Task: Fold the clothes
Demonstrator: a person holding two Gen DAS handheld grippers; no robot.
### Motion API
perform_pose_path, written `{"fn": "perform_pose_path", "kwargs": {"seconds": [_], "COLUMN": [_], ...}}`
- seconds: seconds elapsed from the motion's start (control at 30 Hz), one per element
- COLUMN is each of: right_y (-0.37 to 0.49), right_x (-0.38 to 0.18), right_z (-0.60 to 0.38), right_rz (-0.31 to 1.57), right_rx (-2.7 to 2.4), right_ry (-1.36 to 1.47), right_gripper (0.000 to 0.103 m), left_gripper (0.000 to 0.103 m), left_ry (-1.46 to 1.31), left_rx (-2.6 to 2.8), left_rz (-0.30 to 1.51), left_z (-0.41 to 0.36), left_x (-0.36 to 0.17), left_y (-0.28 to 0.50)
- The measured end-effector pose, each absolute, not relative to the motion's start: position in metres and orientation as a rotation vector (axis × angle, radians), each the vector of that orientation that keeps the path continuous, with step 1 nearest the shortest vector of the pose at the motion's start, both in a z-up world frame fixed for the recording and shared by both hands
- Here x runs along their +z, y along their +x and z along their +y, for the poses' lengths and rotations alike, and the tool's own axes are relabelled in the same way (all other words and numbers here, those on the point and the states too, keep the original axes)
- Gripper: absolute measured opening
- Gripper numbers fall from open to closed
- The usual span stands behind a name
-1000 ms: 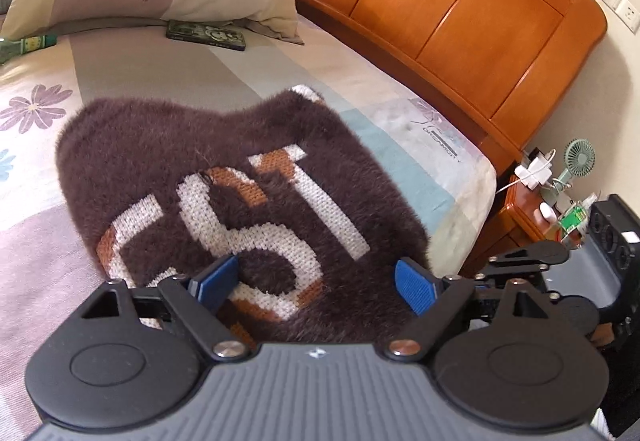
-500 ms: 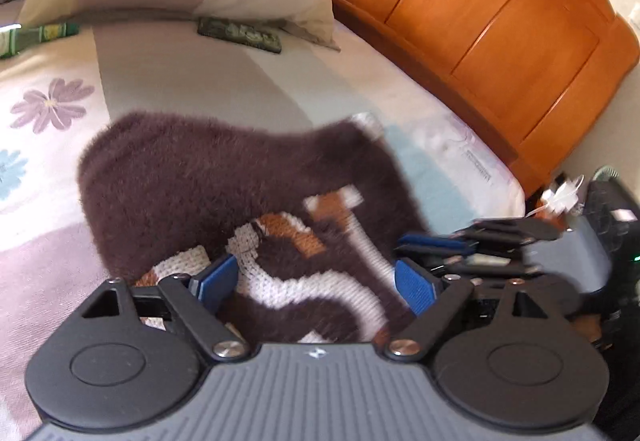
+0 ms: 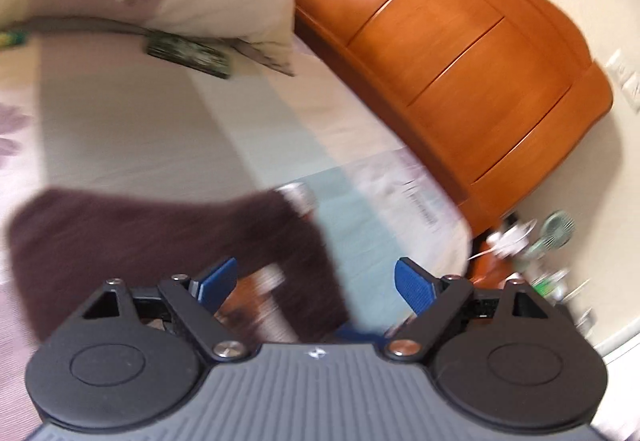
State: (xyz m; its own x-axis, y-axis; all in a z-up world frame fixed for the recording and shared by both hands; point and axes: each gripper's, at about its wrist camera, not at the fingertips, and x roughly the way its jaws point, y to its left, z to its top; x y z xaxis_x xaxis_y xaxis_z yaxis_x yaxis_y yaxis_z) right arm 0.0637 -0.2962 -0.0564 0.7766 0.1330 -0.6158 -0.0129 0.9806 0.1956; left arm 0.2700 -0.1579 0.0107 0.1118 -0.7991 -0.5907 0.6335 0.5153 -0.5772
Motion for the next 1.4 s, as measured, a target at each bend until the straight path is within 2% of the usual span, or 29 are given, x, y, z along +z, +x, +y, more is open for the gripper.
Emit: {"fn": "perform_pose_path", "kwargs": {"seconds": [0.3,0.63,0.73,0.87,0.93,0.97,1.0,1.2,1.4], "right_y": [0.055,0.048,0.042,0.033,0.03,0.029,0.029,0.021,0.012], "right_x": [-0.062,-0.058,-0.052,-0.045,-0.042,-0.042,-0.043,-0.044,-0.036], "right_z": [-0.305,-0.305,-0.304,-0.302,-0.299,-0.298,-0.297,-0.294,-0.288], "right_rz": [0.633,0.62,0.624,0.63,0.637,0.646,0.66,0.664,0.667], "right_rx": [0.087,0.074,0.068,0.05,0.028,0.014,0.003,-0.029,-0.041], "right_ry": [0.242,0.266,0.267,0.271,0.264,0.256,0.249,0.268,0.238], "right_gripper": [0.043,0.043,0.045,0.051,0.059,0.069,0.072,0.072,0.072], "left_gripper": [0.085,0.085,0.085,0.086,0.087,0.089,0.09,0.091,0.091], "left_ry": [-0.183,-0.065,-0.034,0.031,0.075,0.095,0.115,0.14,0.015], "left_rx": [-1.089,-1.031,-1.019,-0.994,-0.963,-0.942,-0.922,-0.858,-0.847], "left_rz": [1.113,1.093,1.068,1.014,0.997,0.995,0.992,0.975,1.01], "left_z": [-0.238,-0.263,-0.257,-0.234,-0.217,-0.207,-0.198,-0.15,-0.129], "left_x": [-0.038,-0.035,-0.017,0.015,0.03,0.036,0.041,0.04,-0.002], "left_y": [0.303,0.299,0.288,0.266,0.252,0.245,0.238,0.195,0.17]}}
